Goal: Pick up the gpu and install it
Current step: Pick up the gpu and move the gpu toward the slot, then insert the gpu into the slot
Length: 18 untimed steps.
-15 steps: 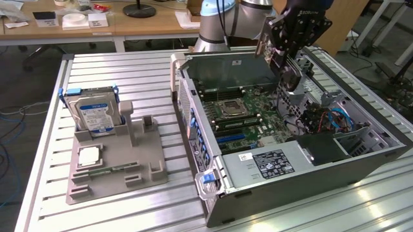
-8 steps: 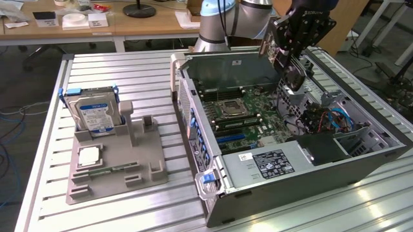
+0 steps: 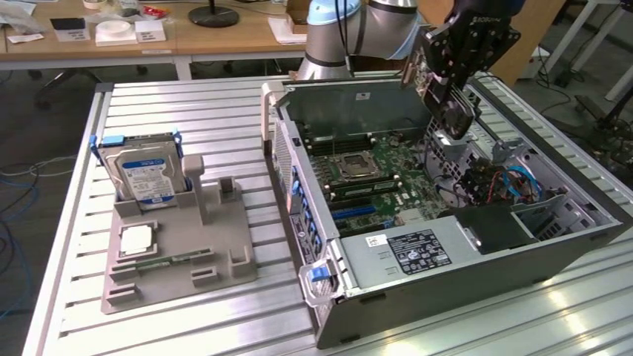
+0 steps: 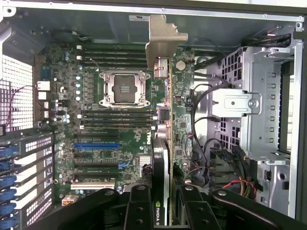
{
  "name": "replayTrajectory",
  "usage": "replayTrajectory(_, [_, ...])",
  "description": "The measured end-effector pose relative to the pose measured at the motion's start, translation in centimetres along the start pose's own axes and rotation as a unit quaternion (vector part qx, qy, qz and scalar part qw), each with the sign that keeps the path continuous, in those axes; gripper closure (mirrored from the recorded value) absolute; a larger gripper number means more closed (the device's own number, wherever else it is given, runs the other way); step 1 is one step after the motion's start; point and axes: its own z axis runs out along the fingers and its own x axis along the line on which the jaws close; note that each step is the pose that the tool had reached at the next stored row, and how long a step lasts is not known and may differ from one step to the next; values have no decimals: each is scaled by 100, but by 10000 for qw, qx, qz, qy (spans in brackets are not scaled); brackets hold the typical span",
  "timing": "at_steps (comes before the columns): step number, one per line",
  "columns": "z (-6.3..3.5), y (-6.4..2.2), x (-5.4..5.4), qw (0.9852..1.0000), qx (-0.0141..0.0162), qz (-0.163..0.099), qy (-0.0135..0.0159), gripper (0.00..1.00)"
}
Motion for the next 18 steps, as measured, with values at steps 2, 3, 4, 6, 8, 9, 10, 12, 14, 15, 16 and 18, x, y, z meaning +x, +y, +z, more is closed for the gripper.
replayTrajectory(2, [0, 0, -7, 10000, 0, 0, 0, 73])
replayTrajectory(3, [0, 0, -7, 10000, 0, 0, 0, 73])
replayTrajectory(4, [1, 0, -7, 10000, 0, 0, 0, 73])
replayTrajectory(6, [1, 0, -7, 10000, 0, 0, 0, 73])
replayTrajectory(8, [1, 0, -7, 10000, 0, 0, 0, 73])
replayTrajectory(9, [1, 0, -7, 10000, 0, 0, 0, 73])
replayTrajectory(10, [1, 0, -7, 10000, 0, 0, 0, 73])
replayTrajectory(12, [0, 0, -7, 10000, 0, 0, 0, 73])
replayTrajectory(14, [1, 0, -7, 10000, 0, 0, 0, 73])
replayTrajectory(15, [0, 0, -7, 10000, 0, -4, 0, 73])
replayTrajectory(16, [1, 0, -7, 10000, -1, -12, 0, 73])
replayTrajectory(18, [1, 1, -7, 10000, -3, -46, 2, 73])
